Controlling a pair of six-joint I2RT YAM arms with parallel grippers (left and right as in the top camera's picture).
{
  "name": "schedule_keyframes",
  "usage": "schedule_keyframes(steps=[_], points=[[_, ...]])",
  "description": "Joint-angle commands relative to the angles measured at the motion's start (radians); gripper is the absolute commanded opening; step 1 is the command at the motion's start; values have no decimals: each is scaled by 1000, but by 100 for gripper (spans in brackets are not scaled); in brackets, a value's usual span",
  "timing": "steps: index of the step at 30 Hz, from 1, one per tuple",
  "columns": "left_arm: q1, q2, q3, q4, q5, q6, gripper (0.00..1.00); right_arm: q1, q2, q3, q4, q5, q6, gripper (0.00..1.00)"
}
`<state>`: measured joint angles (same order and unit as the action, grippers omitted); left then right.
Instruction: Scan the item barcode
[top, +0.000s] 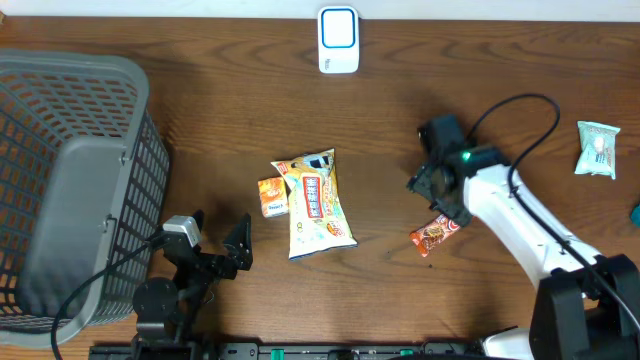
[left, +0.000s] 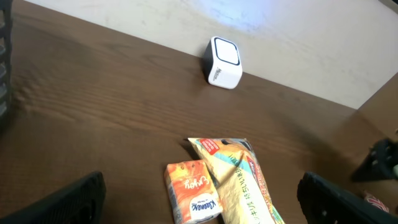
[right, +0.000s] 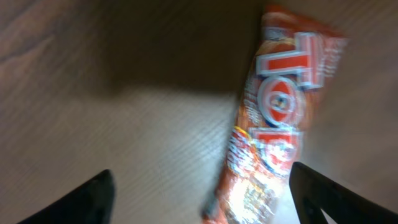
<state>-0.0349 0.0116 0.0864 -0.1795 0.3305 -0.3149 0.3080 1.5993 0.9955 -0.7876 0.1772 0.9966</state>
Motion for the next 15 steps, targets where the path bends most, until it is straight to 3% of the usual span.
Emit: schedule_keyframes(steps=[1, 4, 15], points=[[-2, 1, -13, -6, -6, -5, 98, 5, 2, -103, 99, -9, 20, 77], [-2, 1, -13, -6, -6, -5, 98, 2, 4, -157, 158, -31, 20, 66], [-2, 1, -13, -6, -6, -5, 98, -47, 18, -170, 147, 63, 20, 59]])
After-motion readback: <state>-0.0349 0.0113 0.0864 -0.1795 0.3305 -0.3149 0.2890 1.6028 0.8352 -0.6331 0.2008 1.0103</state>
